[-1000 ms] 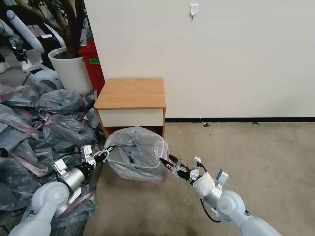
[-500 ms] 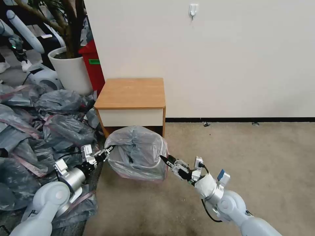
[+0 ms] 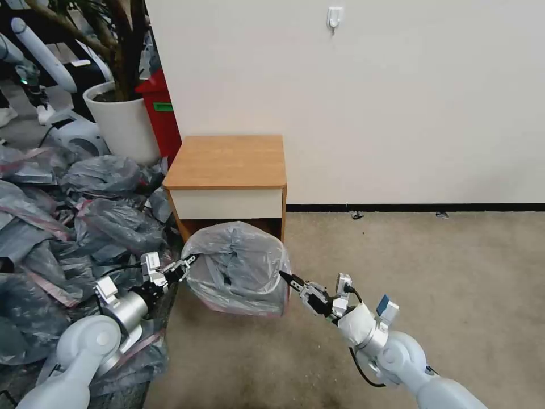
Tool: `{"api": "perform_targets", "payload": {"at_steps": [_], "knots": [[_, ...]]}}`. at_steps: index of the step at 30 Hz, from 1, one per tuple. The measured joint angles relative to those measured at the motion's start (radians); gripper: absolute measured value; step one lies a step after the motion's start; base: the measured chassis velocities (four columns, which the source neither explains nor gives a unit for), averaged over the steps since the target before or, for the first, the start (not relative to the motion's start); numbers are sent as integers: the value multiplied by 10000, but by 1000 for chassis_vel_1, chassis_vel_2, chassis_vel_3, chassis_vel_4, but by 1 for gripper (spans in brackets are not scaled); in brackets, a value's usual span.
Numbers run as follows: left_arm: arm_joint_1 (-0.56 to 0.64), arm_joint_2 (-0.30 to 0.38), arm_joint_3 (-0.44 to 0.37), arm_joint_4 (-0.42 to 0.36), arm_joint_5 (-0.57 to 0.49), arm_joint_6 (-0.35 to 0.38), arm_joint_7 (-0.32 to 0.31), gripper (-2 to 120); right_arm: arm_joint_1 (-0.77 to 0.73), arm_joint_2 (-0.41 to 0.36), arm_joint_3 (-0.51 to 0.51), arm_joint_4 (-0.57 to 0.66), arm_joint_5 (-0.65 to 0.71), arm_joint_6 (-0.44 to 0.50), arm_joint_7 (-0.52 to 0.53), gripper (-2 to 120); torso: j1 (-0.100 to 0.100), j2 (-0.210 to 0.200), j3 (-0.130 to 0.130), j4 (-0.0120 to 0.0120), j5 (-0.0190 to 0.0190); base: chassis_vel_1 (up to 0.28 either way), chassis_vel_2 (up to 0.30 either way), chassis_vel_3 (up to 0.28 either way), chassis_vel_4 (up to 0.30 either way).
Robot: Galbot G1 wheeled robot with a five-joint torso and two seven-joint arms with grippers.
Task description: Pick up the garbage bag from the table and place it over the trash can.
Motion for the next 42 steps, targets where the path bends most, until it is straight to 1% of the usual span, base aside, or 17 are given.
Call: {"api": "perform_targets", "payload": {"at_steps": [4, 8, 14, 17, 20, 22, 24, 26, 29, 30, 32, 35, 36, 40, 42], "knots": [[-14, 7, 13, 97, 18, -89, 13, 9, -45, -20, 40, 0, -9, 20, -39, 0, 0, 0, 0, 0, 0, 0, 0, 0, 0], [-23, 12, 27, 207, 64, -120, 13, 9, -75, -53, 86, -7, -8, 72, -61, 0, 0, 0, 0, 1, -1, 0, 0, 0, 0], [7, -34, 50, 157, 70, -129, 15, 9, -40, -10, 66, -115, -38, 121, -44, 0, 0, 0, 0, 0, -1, 0, 0, 0, 0], [47, -43, 51, 53, 70, -130, 24, 9, 1, 38, 30, -162, -110, 168, 178, 0, 0, 0, 0, 0, 0, 0, 0, 0, 0], [79, -17, 6, -7, 47, -130, 45, 9, 103, 86, -11, -283, -258, 244, 770, 0, 1, 0, 0, 0, 0, 0, 0, 0, 0], [94, -1, -12, -21, 37, -130, 56, 9, 125, 90, -13, -333, -307, 260, 859, 0, 0, 0, 0, 0, 0, 0, 0, 0, 0], [144, 15, -36, -64, 27, -129, 90, 9, 203, 104, -30, -536, -522, 348, 1216, 0, 0, 0, 1, 1, -1, 0, 0, 0, 0], [146, 13, -36, -74, 24, -128, 97, 9, 221, 110, -32, -594, -581, 366, 1272, 0, 0, 0, 0, 0, 0, 0, 0, 0, 0], [150, -32, 19, -174, -5, -114, 106, 9, 276, 162, -46, -926, -1199, 495, 1514, 0, 0, 0, 0, 0, 0, 0, 0, 0, 0], [150, -32, 19, -174, -5, -114, 106, 9, 276, 162, -46, -926, -1199, 495, 1514, 0, 0, 0, 0, 0, 0, 0, 0, 0, 0], [152, -52, 66, -225, -6, -101, 104, 9, 319, 214, -82, -1103, -1586, 603, 1832, 0, 0, 0, 0, 0, 0, 0, 0, 0, 0], [164, -54, 92, -261, -7, -99, 104, 9, 355, 256, -103, -1214, -1769, 651, 2085, 0, 0, 0, 0, 0, 0, 0, 0, 0, 0], [218, -52, 116, -330, -17, -73, 104, 9, 406, 292, -125, -1329, -1913, 707, 2388, 0, 0, 0, 0, 0, 0, 0, 0, 0, 0], [315, -41, 123, -402, -21, 18, 139, 9, 474, 306, -142, -1507, -2081, 779, 2582, 0, 0, 1, 0, 0, 0, 0, 0, 0, 0], [348, -59, 149, -441, -29, 98, 201, 9, 549, 322, -158, -1746, -2398, 871, 2701, 0, 1, 0, 0, 0, -1, 0, 0, 0, 0]]}}
